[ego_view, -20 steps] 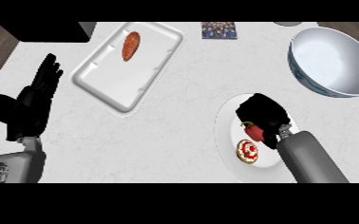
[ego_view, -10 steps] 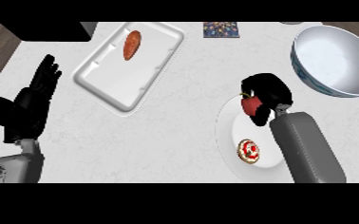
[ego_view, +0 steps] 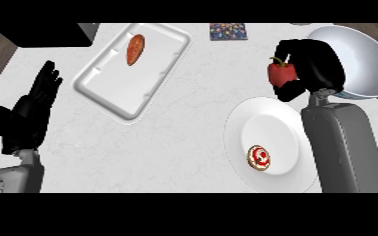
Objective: Pick the bell pepper from the plate and place it in the bowl
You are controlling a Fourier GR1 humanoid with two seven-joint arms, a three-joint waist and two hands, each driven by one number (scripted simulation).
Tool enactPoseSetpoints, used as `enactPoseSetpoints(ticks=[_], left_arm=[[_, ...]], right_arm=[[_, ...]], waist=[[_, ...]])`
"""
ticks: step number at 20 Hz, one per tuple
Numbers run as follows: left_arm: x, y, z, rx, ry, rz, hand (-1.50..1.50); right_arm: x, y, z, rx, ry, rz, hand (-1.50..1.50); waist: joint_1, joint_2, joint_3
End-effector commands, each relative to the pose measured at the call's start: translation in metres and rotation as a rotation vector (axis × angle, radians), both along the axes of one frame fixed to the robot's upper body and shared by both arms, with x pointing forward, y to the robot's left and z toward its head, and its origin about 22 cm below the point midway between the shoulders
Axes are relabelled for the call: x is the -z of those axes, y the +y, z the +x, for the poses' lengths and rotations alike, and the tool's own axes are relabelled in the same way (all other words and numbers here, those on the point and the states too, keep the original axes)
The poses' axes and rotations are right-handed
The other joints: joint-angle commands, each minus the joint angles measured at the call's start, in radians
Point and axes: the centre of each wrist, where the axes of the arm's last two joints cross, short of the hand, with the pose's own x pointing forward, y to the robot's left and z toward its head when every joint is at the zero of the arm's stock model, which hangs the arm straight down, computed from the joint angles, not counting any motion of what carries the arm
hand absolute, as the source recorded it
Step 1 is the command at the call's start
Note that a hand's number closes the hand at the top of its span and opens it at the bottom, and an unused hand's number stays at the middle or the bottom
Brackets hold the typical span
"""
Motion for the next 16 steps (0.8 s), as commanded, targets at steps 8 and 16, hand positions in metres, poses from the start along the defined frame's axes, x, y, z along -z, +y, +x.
enactPoseSetpoints(ticks=[8, 16], left_arm=[[-0.006, -0.002, 0.012, 0.008, -0.018, -0.004, 0.0], [0.004, -0.01, 0.007, 0.018, -0.003, -0.005, 0.0]], right_arm=[[-0.095, -0.047, -0.033, 0.179, -0.265, 0.194, 1.5], [-0.078, -0.128, -0.01, 0.201, -0.24, 0.307, 1.5]], waist=[[0.01, 0.007, 0.001], [0.018, 0.01, 0.001]])
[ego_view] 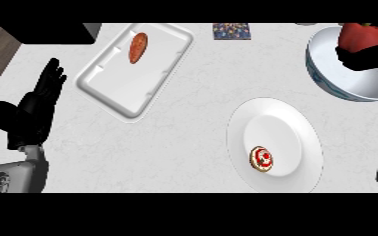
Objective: Pick the bell pepper from the plate and place it in the bowl
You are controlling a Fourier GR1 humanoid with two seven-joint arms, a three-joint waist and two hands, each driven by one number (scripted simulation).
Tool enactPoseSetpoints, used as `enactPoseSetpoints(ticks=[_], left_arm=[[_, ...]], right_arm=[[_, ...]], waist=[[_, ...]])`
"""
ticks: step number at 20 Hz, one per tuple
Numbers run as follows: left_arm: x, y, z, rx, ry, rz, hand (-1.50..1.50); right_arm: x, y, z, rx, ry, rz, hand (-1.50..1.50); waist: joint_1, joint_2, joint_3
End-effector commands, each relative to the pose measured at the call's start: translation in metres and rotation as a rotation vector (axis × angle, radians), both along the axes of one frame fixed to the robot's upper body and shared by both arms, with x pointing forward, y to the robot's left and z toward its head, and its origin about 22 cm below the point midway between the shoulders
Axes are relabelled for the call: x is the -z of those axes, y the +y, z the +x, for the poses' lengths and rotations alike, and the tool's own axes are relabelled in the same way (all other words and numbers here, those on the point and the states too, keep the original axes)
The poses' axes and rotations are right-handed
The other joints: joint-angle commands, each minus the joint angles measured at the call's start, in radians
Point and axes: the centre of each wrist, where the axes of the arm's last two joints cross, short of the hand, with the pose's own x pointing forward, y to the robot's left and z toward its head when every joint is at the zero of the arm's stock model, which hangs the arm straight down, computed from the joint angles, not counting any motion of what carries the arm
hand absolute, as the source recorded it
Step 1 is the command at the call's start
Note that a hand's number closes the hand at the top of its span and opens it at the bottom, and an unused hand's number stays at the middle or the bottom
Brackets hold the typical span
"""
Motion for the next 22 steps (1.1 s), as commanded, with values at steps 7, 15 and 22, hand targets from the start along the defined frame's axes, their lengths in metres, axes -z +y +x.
enactPoseSetpoints(ticks=[7, 15, 22], left_arm=[[-0.01, 0.017, 0.001, 0.032, -0.015, 0.008, 0.0], [-0.001, -0.009, 0.011, 0.036, -0.018, -0.009, 0.0], [-0.003, -0.013, 0.007, 0.041, -0.024, -0.012, 0.0]], right_arm=[[0.062, -0.075, 0.047, 0.035, -0.001, 0.073, 1.5], [0.069, -0.108, 0.071, 0.021, 0.003, 0.072, 1.5], [0.1, -0.16, 0.04, 0.163, 0.335, 0.112, -1.5]], waist=[[0.022, 0.008, 0.001], [0.038, 0.017, 0.002], [0.055, 0.025, 0.004]])
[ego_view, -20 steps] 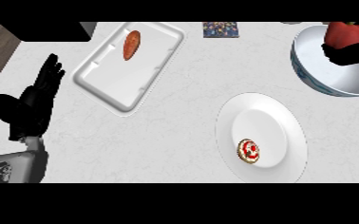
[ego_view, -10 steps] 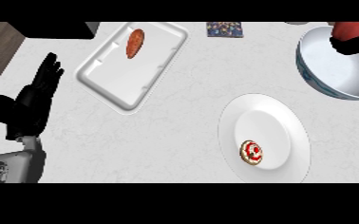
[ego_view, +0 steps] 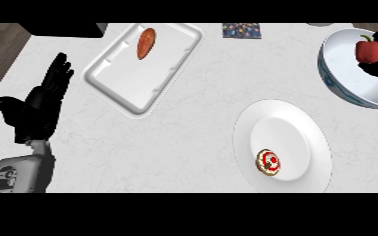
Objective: Pick the bell pepper from the plate and place it in the bowl
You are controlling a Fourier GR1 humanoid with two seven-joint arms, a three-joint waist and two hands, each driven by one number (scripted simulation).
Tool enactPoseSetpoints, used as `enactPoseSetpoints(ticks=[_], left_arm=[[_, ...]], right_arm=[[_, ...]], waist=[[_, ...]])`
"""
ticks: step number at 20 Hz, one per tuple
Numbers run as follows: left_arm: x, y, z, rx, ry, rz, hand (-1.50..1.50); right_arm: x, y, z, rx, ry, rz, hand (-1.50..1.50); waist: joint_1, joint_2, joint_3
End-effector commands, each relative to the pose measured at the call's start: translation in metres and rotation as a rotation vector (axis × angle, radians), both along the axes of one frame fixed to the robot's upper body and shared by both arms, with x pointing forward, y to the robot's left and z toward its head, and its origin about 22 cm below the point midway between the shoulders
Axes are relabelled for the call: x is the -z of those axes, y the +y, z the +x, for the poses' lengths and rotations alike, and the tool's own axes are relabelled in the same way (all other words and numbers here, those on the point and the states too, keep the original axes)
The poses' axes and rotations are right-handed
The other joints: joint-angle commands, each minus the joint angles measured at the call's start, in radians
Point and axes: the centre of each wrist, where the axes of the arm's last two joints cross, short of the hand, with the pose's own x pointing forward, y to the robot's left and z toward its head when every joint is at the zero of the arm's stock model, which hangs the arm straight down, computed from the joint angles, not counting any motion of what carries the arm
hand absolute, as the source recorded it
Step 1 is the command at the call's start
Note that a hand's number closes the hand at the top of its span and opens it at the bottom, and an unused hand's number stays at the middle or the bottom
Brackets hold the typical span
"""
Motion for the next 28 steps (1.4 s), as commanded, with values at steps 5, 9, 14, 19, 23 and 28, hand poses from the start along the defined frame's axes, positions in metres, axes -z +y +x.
enactPoseSetpoints(ticks=[5, 9, 14, 19, 23, 28], left_arm=[[-0.004, 0.003, 0.0, 0.013, -0.013, 0.006, 0.0], [0.003, -0.005, -0.003, -0.009, 0.015, -0.012, 0.0], [0.0, 0.008, -0.006, -0.011, 0.007, 0.006, 0.0], [-0.004, 0.01, 0.0, -0.015, -0.006, 0.006, 0.0], [-0.01, 0.004, -0.003, -0.002, 0.006, -0.01, 0.0], [0.001, 0.007, -0.004, -0.016, 0.004, 0.012, 0.0]], right_arm=[[0.007, -0.032, -0.015, -0.106, 0.027, 0.167, -1.5], [0.005, -0.031, -0.013, -0.082, -0.214, 0.454, -1.5], [0.002, -0.062, -0.035, -0.06, -0.503, 0.725, -1.5], [-0.012, -0.119, -0.089, -0.029, -0.468, 0.779, -1.5], [-0.003, -0.147, -0.129, -0.017, -0.435, 0.802, -1.5], [0.0, -0.17, -0.168, -0.061, -0.463, 0.875, -1.5]], waist=[[0.005, 0.001, 0.002], [-0.007, -0.004, 0.004], [-0.022, -0.005, 0.005], [-0.023, 0.0, 0.004], [-0.018, -0.003, 0.005], [-0.025, -0.003, 0.006]])
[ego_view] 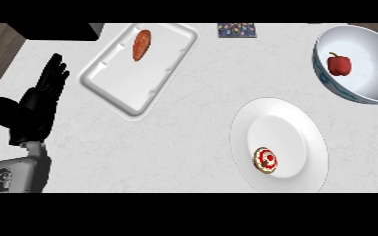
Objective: Pick the bell pepper from the plate and place it in the bowl
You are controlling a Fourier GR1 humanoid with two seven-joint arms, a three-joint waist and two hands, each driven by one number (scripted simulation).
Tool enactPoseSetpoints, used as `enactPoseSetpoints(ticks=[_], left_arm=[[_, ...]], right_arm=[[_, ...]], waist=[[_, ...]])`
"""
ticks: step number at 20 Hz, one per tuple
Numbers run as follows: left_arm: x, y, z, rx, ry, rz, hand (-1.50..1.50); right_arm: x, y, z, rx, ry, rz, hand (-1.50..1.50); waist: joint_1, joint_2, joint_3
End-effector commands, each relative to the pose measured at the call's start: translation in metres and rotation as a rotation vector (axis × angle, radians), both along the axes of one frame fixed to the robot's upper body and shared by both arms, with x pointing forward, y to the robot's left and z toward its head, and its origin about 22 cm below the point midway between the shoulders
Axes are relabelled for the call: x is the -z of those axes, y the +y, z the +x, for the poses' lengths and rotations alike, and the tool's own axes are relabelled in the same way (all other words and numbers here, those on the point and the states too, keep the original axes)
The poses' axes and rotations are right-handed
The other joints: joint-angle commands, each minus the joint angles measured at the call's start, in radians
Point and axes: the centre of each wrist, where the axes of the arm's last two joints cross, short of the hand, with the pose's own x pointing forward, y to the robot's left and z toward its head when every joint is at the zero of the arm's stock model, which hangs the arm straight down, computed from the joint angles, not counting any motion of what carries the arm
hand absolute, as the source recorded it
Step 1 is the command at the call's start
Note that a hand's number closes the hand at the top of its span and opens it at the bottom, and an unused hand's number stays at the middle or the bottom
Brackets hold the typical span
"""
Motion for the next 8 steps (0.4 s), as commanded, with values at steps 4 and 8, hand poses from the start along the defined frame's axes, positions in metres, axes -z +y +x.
enactPoseSetpoints(ticks=[4, 8], left_arm=[[-0.009, 0.0, 0.004, 0.002, 0.004, -0.008, 0.0], [0.005, 0.003, 0.0, 0.014, 0.007, -0.025, 0.0]], right_arm=[[0.0, -0.022, -0.04, -0.077, -0.065, 0.091, -1.5], [-0.005, -0.027, -0.048, -0.1, -0.098, 0.091, -1.5]], waist=[[0.002, -0.003, 0.001], [0.005, 0.0, 0.001]])
